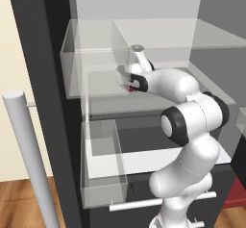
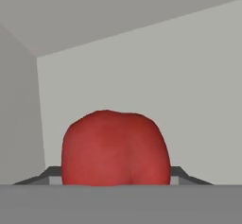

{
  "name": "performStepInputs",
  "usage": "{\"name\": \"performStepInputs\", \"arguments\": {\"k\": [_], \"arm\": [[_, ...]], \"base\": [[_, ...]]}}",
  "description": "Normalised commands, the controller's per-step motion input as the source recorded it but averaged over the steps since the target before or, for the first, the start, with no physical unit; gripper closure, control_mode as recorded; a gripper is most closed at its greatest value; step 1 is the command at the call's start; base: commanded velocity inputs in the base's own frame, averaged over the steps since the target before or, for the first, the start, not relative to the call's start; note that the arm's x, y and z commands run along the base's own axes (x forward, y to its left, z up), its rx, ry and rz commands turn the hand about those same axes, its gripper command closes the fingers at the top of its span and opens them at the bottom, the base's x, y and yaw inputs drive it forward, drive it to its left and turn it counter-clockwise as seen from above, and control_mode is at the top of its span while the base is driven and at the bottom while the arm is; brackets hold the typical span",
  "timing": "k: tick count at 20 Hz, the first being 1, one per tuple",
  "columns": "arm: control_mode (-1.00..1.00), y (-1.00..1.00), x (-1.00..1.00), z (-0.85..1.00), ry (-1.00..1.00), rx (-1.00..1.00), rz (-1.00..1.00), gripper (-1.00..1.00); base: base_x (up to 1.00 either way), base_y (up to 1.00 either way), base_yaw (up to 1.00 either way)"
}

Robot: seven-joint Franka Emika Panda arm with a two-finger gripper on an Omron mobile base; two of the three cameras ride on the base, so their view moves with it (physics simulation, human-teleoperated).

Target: Open the fridge, remove the pear, bell pepper, and fish, and place them on any counter.

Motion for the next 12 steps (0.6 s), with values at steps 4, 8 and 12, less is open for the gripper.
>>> {"name": "performStepInputs", "arguments": {"k": [4,8,12], "arm": [[-1.00,0.00,0.04,-0.29,-0.01,0.00,0.00,1.00],[-1.00,0.00,0.00,-0.41,-0.01,-0.08,0.00,1.00],[-1.00,-0.06,-0.40,-0.83,-0.18,-0.14,0.00,1.00]], "base": [[0.00,0.00,0.00],[0.00,0.00,0.00],[0.00,0.00,0.00]]}}
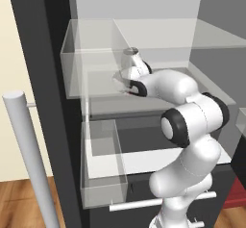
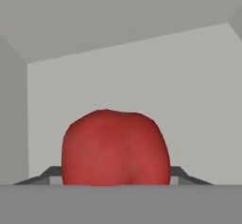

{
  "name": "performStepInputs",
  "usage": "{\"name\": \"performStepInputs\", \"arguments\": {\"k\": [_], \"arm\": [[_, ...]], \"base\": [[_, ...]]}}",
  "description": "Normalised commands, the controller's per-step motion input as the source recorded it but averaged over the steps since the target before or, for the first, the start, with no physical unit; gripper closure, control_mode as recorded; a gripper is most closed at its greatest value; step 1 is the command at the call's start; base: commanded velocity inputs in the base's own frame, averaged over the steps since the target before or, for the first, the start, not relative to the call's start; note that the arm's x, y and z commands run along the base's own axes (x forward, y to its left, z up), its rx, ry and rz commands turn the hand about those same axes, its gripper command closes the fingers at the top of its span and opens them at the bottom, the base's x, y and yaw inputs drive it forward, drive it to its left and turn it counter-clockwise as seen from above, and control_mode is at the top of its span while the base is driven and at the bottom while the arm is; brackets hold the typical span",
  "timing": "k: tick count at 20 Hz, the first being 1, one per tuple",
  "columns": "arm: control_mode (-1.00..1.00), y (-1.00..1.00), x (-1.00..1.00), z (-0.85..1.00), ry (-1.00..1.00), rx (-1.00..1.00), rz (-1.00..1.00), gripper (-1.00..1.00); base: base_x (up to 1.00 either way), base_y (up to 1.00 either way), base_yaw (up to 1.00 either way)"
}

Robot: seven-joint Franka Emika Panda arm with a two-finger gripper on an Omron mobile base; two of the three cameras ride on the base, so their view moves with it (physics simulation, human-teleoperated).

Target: Open the fridge, remove the pear, bell pepper, and fish, and place them on any counter.

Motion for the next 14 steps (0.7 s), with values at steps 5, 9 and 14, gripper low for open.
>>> {"name": "performStepInputs", "arguments": {"k": [5,9,14], "arm": [[-1.00,-0.09,-1.00,0.08,-0.16,-0.01,0.00,1.00],[-1.00,-0.14,-1.00,0.43,-0.09,0.03,0.00,1.00],[-1.00,-0.24,-1.00,0.54,-0.06,0.02,0.00,1.00]], "base": [[0.00,0.00,0.00],[0.00,0.00,0.00],[0.00,0.00,0.00]]}}
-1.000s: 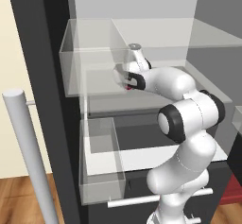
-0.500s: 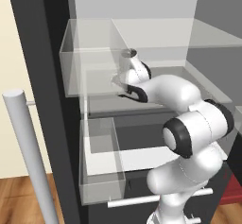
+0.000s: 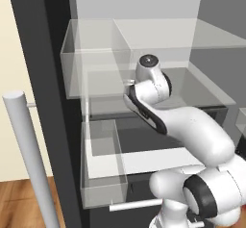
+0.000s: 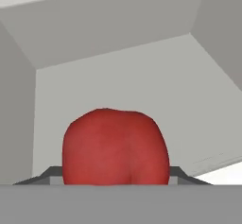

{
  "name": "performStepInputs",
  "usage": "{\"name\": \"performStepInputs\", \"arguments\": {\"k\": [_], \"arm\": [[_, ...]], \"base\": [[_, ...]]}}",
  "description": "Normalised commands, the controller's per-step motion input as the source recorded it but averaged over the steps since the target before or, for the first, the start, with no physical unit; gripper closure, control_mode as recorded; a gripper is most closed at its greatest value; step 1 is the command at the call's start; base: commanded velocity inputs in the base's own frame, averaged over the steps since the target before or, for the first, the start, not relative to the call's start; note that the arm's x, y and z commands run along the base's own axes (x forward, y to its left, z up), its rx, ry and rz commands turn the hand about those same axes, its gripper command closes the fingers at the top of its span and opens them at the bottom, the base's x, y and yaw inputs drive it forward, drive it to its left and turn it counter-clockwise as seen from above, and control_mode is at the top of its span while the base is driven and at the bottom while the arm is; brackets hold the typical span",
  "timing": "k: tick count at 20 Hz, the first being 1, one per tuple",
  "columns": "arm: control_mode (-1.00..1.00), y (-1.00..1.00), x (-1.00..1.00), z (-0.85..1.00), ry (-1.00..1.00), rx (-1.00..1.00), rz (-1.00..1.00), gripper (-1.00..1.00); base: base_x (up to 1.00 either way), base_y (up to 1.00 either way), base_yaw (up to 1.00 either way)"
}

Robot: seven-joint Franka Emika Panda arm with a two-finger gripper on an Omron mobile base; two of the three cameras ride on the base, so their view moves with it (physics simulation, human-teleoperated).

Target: Open the fridge, remove the pear, bell pepper, and fish, and place them on any counter.

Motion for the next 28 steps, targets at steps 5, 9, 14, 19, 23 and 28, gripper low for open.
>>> {"name": "performStepInputs", "arguments": {"k": [5,9,14,19,23,28], "arm": [[-1.00,-0.24,-1.00,0.78,0.00,0.01,0.00,1.00],[-1.00,-0.18,-1.00,0.54,0.00,0.00,0.00,1.00],[-1.00,-0.37,-1.00,0.31,0.01,0.00,0.01,1.00],[-1.00,-0.32,-0.92,0.09,0.07,0.00,0.03,1.00],[-1.00,-0.06,-0.78,0.01,0.05,0.00,0.00,1.00],[1.00,-0.04,-0.23,0.00,0.02,0.00,0.00,1.00]], "base": [[0.00,0.00,0.00],[0.00,0.00,0.00],[0.00,0.00,0.00],[0.00,0.00,0.00],[0.00,0.00,0.00],[-0.04,0.00,0.00]]}}
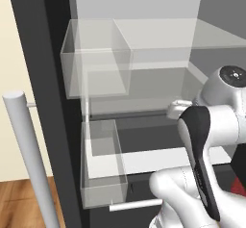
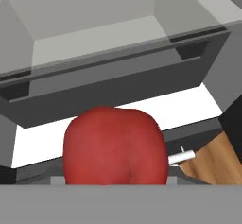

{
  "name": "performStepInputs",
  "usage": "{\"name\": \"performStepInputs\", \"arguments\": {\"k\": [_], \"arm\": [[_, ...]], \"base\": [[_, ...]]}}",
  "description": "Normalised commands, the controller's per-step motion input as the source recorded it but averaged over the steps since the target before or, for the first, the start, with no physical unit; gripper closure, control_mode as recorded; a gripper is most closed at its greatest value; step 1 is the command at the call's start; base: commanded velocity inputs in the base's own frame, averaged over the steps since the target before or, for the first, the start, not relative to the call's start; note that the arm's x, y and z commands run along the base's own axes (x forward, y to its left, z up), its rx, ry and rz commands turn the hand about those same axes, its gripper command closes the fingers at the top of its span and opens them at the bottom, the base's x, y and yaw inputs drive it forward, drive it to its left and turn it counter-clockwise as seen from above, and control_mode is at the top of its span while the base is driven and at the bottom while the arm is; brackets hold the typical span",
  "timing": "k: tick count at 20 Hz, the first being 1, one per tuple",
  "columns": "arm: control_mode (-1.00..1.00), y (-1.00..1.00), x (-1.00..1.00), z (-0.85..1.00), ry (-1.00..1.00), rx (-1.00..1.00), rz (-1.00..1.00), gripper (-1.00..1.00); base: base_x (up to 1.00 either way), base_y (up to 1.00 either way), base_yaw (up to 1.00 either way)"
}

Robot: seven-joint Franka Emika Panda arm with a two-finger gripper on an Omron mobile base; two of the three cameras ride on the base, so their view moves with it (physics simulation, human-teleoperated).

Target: Open the fridge, remove the pear, bell pepper, and fish, and place them on any counter.

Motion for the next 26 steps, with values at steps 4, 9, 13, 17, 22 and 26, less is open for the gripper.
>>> {"name": "performStepInputs", "arguments": {"k": [4,9,13,17,22,26], "arm": [[1.00,0.00,0.00,0.00,0.00,0.00,0.00,1.00],[1.00,0.00,0.00,0.00,0.00,0.00,0.00,1.00],[1.00,0.00,0.00,0.00,0.00,0.00,0.00,1.00],[1.00,0.00,0.00,0.00,0.00,0.00,0.00,1.00],[1.00,0.00,0.00,0.00,0.00,0.00,0.00,1.00],[1.00,0.00,0.00,0.00,0.00,0.00,0.00,1.00]], "base": [[-0.69,-0.05,-0.01],[-1.00,-0.27,-0.05],[-1.00,-0.27,-0.25],[-1.00,0.04,-0.54],[-0.81,0.17,-0.85],[-0.77,0.06,-0.86]]}}
